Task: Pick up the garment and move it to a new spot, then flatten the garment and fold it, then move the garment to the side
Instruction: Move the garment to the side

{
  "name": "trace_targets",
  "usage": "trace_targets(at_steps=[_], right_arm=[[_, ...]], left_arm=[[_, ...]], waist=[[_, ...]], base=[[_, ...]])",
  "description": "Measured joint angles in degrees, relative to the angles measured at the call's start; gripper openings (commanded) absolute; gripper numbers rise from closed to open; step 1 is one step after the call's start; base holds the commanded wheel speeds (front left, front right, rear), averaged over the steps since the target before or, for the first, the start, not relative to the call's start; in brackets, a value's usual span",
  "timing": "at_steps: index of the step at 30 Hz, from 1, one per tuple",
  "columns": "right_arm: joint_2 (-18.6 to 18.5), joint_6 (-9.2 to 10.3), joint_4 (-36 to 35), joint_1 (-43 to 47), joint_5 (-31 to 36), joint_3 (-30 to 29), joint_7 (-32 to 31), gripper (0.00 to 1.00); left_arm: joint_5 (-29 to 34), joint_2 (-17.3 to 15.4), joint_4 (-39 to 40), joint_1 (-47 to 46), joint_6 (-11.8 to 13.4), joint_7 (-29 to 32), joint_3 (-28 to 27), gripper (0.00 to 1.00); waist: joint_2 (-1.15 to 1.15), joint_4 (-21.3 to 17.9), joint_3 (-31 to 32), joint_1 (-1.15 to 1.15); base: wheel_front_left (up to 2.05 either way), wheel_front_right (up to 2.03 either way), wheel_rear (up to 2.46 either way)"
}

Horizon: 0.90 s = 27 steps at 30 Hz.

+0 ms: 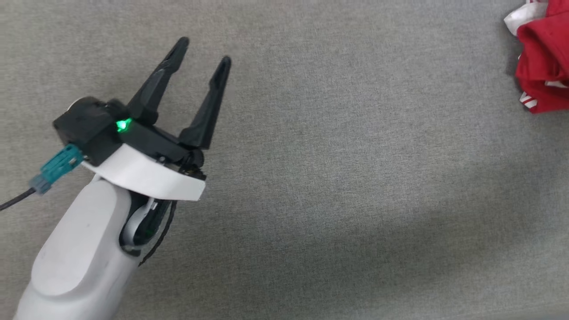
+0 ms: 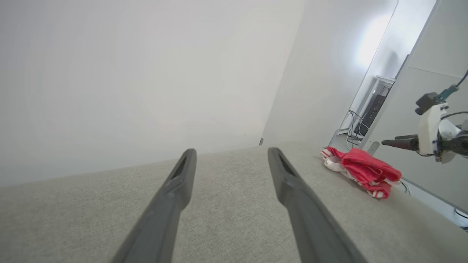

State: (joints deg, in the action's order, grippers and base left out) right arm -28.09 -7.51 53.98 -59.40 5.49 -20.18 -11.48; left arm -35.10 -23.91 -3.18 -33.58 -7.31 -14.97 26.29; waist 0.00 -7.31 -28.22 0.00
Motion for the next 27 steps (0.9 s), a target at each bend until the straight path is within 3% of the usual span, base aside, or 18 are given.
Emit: trace_targets(at_steps=[9, 19, 27], right_arm=[[3.2, 0.0, -0.5, 0.6, -3.4, 0.3, 8.5, 1.0], [8.4, 0.0, -5.4, 7.6, -9.6, 9.2, 16.2, 1.0], [11.4, 0.0, -13.8, 18.6, -17.1, 16.8, 19.8, 1.0]], left_arm=[[0.0, 1.2, 1.4, 5.9, 0.0, 0.0, -7.6, 1.0], [3.2, 2.8, 2.6, 13.8, 0.0, 0.0, -15.3, 1.0], [6.0, 4.4, 2.9, 22.0, 0.0, 0.0, -20.9, 1.0]], waist=[[0.0, 1.4, 3.9, 0.0], [0.0, 3.2, 9.4, 0.0], [0.0, 5.7, 14.9, 0.0]], base=[[0.0, 0.0, 0.0], [0.0, 0.0, 0.0], [0.0, 0.0, 0.0]])
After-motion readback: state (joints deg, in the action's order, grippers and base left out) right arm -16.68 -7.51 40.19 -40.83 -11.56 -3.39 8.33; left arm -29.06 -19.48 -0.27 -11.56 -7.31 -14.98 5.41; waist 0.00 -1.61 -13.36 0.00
